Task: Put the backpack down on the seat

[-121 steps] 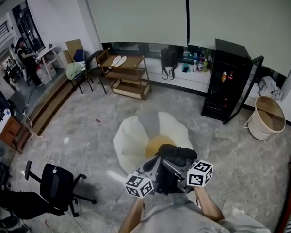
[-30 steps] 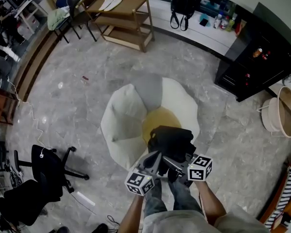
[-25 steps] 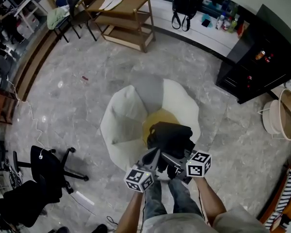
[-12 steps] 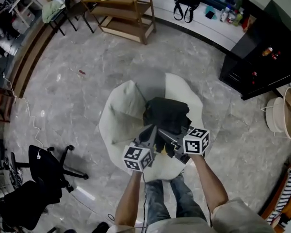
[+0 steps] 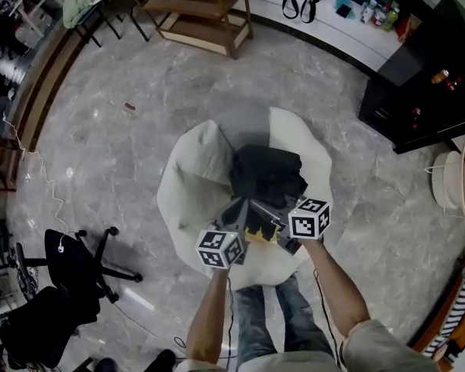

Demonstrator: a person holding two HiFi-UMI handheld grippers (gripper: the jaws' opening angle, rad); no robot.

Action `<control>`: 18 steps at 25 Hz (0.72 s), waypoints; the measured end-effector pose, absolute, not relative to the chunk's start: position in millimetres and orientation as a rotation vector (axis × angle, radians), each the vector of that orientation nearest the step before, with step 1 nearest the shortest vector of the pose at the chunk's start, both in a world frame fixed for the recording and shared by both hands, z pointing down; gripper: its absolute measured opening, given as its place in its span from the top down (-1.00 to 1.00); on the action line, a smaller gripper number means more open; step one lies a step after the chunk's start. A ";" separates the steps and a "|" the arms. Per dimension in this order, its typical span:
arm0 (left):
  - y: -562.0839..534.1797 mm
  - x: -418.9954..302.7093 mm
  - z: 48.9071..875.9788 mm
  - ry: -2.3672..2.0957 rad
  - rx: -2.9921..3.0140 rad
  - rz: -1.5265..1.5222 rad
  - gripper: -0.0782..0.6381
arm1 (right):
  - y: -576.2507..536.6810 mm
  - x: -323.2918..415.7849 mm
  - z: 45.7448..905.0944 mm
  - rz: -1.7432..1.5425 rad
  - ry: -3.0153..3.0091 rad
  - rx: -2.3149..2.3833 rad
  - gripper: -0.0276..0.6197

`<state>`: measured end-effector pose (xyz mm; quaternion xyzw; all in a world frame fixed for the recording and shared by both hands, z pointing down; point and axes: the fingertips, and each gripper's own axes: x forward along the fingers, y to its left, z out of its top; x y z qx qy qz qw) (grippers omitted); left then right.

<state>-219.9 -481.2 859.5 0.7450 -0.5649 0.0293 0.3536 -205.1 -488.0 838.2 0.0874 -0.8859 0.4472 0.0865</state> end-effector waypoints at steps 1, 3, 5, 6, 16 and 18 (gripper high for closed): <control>-480.3 -220.1 858.6 -1.461 1.931 0.082 0.70 | -487.9 -203.8 839.2 1.341 -2.639 0.266 0.78; -477.5 -222.7 855.9 -1.470 1.928 0.074 0.69 | -487.1 -202.6 840.5 1.341 -2.644 0.273 0.78; -473.7 -222.1 853.8 -1.469 1.933 0.076 0.69 | -484.0 -200.9 844.0 1.316 -2.639 0.279 0.78; -472.3 -220.5 853.6 -1.463 1.940 0.081 0.70 | -482.0 -199.7 847.4 1.310 -2.628 0.280 0.73; -457.1 -218.1 853.2 -1.451 1.948 0.093 0.70 | -476.7 -151.2 874.3 1.324 -2.567 0.463 0.19; -455.9 -213.9 850.0 -1.449 1.952 0.092 0.70 | -479.9 -148.2 866.5 1.289 -2.588 0.480 0.19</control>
